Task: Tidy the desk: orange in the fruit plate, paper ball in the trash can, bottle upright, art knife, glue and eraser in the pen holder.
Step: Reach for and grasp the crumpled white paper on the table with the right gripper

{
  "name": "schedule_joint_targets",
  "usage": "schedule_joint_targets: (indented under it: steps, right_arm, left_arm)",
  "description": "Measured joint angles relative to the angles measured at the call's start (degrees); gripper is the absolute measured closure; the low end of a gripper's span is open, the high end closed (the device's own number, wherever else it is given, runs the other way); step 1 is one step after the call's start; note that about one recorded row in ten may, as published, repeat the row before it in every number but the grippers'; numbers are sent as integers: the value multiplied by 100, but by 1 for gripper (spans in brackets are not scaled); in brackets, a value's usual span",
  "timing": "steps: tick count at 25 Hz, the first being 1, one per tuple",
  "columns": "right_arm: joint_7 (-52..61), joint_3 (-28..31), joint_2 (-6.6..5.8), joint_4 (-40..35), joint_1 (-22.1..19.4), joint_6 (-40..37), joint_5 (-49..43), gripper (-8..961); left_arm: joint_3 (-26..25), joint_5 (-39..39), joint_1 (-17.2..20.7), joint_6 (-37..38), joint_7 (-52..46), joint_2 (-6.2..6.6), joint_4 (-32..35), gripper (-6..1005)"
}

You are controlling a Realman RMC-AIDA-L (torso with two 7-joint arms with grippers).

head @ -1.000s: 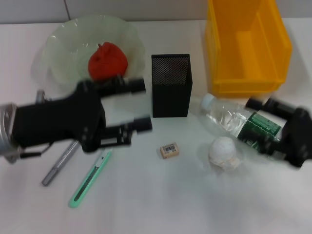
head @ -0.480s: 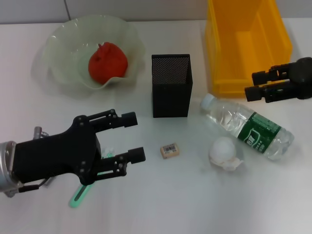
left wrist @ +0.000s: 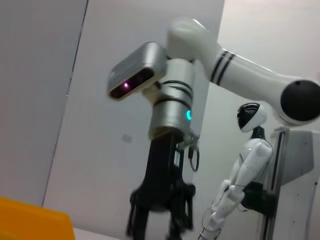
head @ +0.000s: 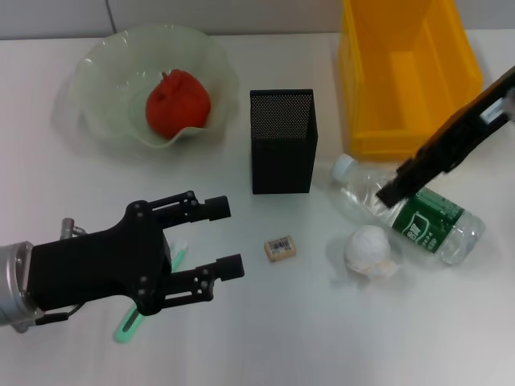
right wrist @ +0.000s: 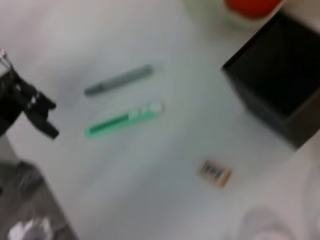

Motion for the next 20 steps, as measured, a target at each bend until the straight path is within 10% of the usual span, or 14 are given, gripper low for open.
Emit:
schedule_joint_targets:
  steps: [11, 20]
  right_arm:
    - [308, -813, 383, 994, 347, 795, -518, 251]
    - [349, -892, 462, 1242, 357, 1022, -684, 264]
  left_arm:
    - [158, 307, -6, -171, 212, -3, -3, 284]
    - [163, 576, -65, -468, 165, -35, -3, 285]
